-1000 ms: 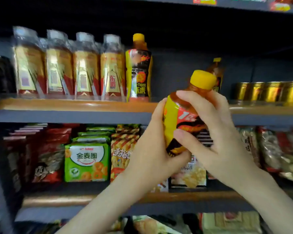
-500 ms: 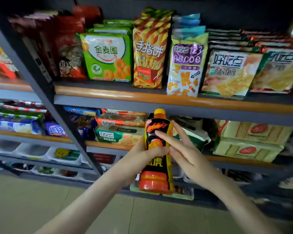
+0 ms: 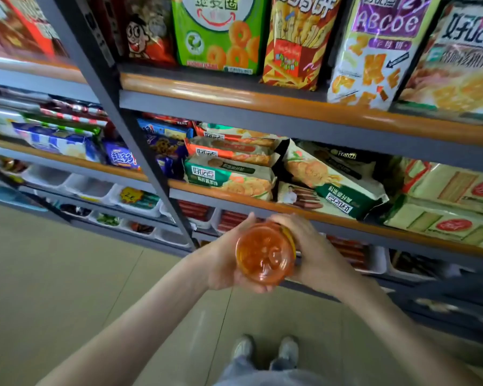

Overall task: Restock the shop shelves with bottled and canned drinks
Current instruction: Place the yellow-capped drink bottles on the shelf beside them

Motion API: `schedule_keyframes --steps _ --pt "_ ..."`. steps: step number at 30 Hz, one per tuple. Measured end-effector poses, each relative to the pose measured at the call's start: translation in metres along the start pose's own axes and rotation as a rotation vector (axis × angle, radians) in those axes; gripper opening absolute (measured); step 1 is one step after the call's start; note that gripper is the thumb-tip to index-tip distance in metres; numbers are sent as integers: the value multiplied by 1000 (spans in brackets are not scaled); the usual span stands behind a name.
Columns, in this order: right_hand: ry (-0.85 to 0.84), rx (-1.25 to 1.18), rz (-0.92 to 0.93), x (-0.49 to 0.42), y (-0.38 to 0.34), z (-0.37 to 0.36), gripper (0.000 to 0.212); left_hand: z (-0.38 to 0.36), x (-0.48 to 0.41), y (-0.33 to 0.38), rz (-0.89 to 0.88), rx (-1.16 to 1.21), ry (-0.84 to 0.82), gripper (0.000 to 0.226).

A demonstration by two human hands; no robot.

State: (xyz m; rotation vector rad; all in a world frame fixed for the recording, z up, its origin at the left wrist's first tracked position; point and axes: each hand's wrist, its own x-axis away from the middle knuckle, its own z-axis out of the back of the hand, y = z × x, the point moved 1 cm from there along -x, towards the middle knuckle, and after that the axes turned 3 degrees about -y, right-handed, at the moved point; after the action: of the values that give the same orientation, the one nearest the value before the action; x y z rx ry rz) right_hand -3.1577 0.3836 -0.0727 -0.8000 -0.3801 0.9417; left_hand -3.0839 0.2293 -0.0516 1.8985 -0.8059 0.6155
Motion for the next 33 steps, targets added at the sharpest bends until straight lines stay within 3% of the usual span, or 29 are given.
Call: schedule_keyframes --steps 2,4,6,7,8,10,12,15,17,19,21,25,26,28,29,31,33 --pt "107 -85 -163 3 1 -4 61 10 0 -1 76 -65 46 78" --pt "154 -252 -322 4 9 -6 51 14 2 -10 57 -308 88 78" --pt "147 -500 -439 7 18 -6 49 16 0 -16 -147 -543 271 52" --pt "133 -609 -472 7 23 -7 51 22 -4 -19 -334 -787 417 34" --pt "99 -690 -494 8 23 -8 53 29 -7 -22 -528 -1082 555 32" --pt "28 -936 -521 9 18 -13 49 42 -21 -31 -797 -1590 602 71" --pt "-14 -1231 -572 7 11 -19 27 48 -30 -37 -946 -1824 477 98" --pt "-49 -1372 -557 10 16 -26 27 43 -39 -33 -1108 -1809 398 97" --pt "-116 -1377 -618 12 20 -25 64 38 -44 -28 -1241 -1669 353 76" --pt "-124 -1401 -685 12 18 -19 65 34 -47 -21 -1272 -1624 380 64" --pt "-117 -1252 -739 14 17 -8 59 29 -46 -18 -1178 -1571 443 68" --pt "36 -847 -692 16 18 11 86 8 -36 -15 -799 -1297 580 66" --pt "82 -762 -662 15 13 15 81 5 -36 -15 -692 -1245 580 66" --pt "214 -715 -544 14 4 22 40 -2 -37 -13 -576 -1073 525 62" --pt "232 -682 -476 15 1 21 40 -5 -37 -11 -544 -991 494 59" --pt "205 -609 -403 20 0 16 75 -15 -36 -8 -511 -959 472 54" --pt "237 -562 -370 24 -3 13 95 -24 -32 -4 -561 -1056 476 53"
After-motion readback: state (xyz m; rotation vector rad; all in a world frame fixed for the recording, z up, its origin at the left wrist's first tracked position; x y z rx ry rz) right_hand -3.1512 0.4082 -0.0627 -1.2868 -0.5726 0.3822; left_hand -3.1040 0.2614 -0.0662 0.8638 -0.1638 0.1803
